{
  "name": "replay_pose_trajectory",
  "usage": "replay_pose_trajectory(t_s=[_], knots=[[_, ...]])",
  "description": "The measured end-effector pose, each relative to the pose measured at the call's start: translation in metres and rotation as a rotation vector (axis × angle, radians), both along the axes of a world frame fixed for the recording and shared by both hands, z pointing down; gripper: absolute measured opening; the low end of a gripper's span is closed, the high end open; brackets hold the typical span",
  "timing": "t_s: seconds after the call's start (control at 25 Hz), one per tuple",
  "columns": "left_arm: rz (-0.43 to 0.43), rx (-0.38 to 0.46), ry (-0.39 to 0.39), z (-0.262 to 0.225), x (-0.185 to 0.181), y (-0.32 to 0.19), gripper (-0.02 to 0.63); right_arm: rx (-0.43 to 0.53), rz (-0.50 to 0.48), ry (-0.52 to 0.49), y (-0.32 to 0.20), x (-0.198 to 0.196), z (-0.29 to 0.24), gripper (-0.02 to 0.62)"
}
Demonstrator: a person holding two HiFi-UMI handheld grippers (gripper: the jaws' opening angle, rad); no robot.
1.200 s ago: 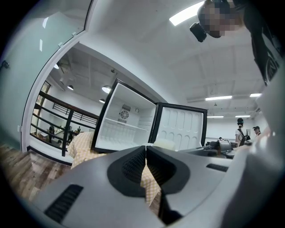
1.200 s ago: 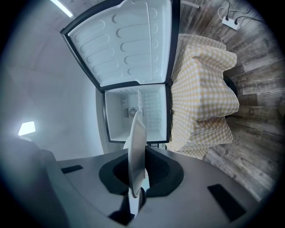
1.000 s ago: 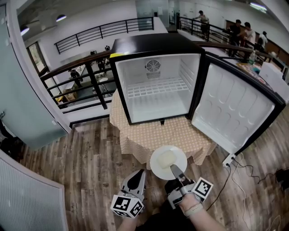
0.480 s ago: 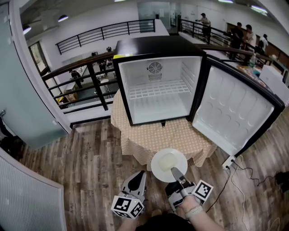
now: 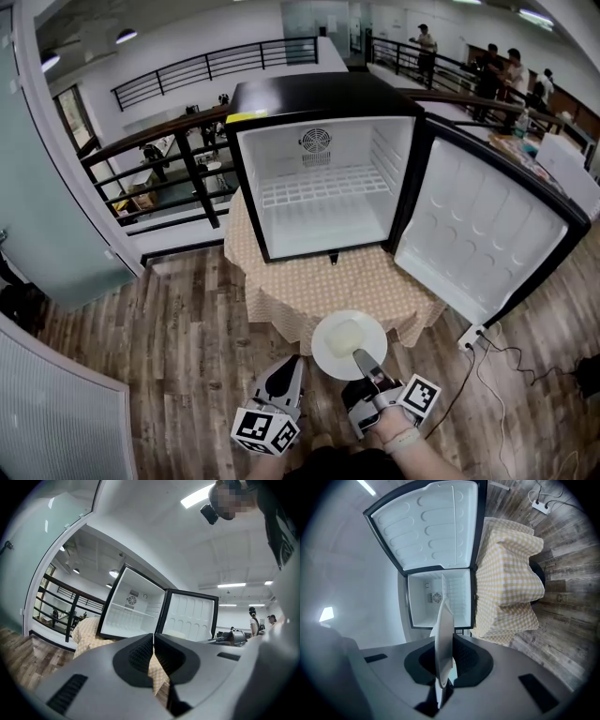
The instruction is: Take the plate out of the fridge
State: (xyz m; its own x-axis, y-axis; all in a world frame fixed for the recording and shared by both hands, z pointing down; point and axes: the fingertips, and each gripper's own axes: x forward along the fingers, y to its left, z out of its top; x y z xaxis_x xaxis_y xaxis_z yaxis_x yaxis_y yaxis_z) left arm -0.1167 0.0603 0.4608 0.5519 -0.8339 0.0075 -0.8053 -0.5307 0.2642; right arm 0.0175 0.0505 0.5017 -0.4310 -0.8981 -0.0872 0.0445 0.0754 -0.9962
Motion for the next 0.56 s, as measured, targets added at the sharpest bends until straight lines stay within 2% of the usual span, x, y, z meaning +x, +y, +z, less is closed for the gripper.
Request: replay_pose_trajectory(t_s=[0.56], knots=[[0.017, 0.003, -0.005, -0.0043, 0.0039, -0.0094, 0.015, -0.015, 0.017, -0.018, -0.0062, 0.003, 0.0007, 0.043]])
